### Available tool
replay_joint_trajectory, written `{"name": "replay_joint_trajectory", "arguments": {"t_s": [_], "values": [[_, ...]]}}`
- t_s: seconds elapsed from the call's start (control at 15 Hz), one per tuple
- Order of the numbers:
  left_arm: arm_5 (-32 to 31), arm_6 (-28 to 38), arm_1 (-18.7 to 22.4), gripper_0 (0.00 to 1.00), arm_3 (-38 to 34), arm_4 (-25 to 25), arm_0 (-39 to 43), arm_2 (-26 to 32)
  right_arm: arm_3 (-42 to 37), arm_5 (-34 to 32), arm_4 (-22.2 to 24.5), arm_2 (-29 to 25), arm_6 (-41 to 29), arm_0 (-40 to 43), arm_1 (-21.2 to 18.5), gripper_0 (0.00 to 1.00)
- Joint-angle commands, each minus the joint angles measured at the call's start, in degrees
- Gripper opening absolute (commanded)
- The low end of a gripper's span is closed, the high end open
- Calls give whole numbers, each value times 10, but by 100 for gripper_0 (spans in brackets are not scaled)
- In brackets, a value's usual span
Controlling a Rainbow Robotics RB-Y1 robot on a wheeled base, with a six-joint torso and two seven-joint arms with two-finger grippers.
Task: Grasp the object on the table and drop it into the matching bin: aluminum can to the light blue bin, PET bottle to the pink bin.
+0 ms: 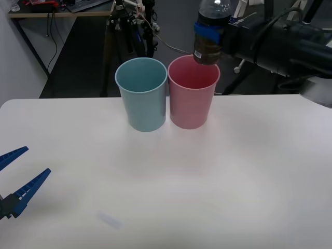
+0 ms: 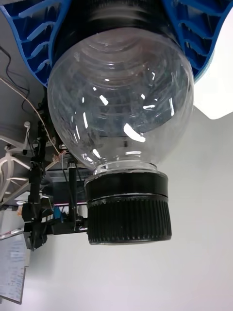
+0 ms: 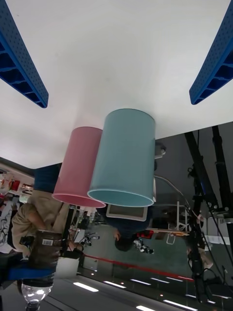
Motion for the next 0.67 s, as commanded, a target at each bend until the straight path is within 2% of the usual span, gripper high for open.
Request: {"name": "replay_joint_trajectory", "arguments": {"t_s": [0.07, 0.67], "values": [[0, 0, 0, 100, 0, 0, 0, 0, 47, -4, 0, 21, 1, -27, 26, 0], [0, 0, 0, 100, 0, 0, 0, 0, 183, -22, 30, 38, -1, -68, 110, 0]]}}
